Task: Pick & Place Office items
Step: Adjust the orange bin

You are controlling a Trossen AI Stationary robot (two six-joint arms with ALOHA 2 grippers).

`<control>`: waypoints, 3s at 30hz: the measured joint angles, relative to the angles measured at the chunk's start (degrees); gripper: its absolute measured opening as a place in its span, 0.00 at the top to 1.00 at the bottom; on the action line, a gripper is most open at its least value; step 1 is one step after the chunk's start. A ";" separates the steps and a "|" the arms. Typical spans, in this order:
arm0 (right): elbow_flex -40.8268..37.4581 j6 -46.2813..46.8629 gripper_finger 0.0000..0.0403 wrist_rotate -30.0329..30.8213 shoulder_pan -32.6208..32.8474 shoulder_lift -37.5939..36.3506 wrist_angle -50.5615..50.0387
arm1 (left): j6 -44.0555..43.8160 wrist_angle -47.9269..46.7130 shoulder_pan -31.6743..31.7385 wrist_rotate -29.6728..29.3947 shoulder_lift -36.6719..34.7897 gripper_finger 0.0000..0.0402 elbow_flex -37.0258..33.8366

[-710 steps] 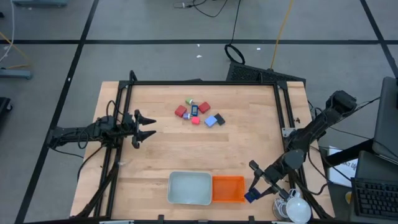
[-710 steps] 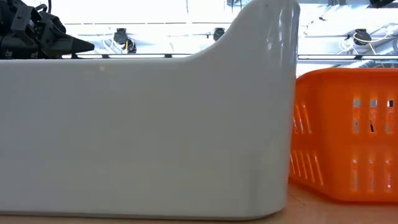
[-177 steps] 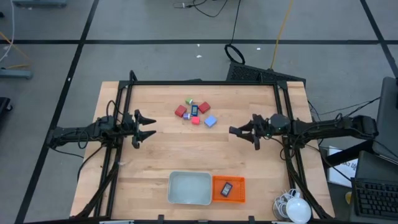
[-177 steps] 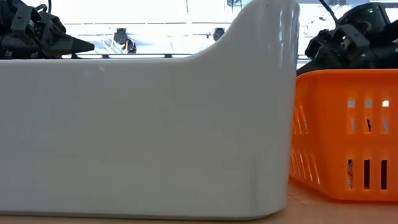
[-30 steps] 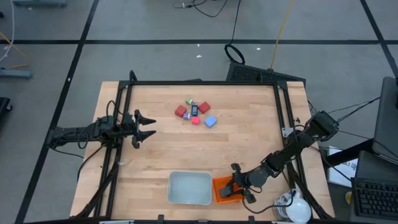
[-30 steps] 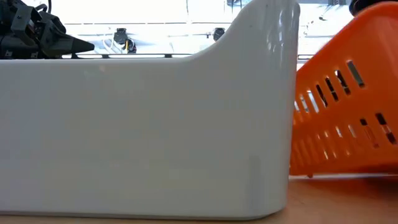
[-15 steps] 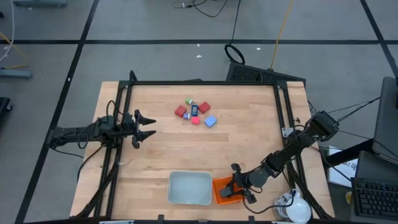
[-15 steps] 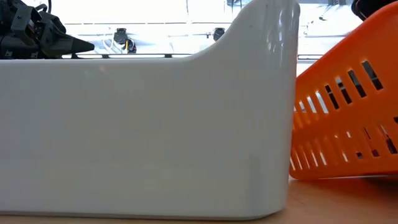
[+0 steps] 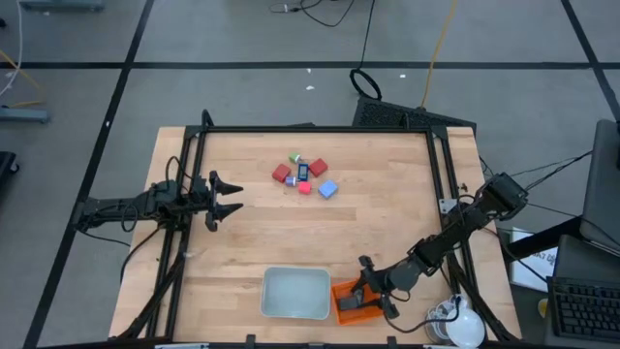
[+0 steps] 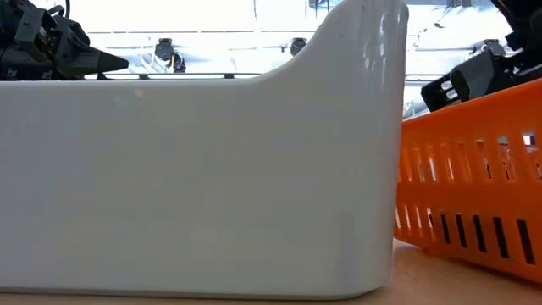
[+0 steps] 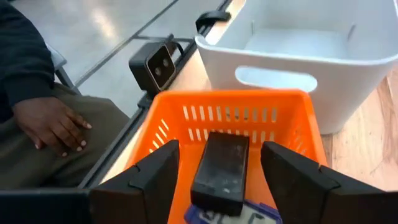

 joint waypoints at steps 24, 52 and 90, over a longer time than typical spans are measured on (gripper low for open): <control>0.00 21.20 0.48 -12.56 11.97 -15.98 -27.02 | 0.01 0.00 0.02 0.01 0.00 0.33 0.00; -0.02 19.22 0.58 -1.29 14.73 -12.96 -20.96 | 0.02 0.01 0.02 0.00 0.00 0.33 0.00; -0.02 19.21 0.58 0.48 14.86 -8.02 -16.11 | 0.00 0.01 0.02 0.00 -0.01 0.33 0.00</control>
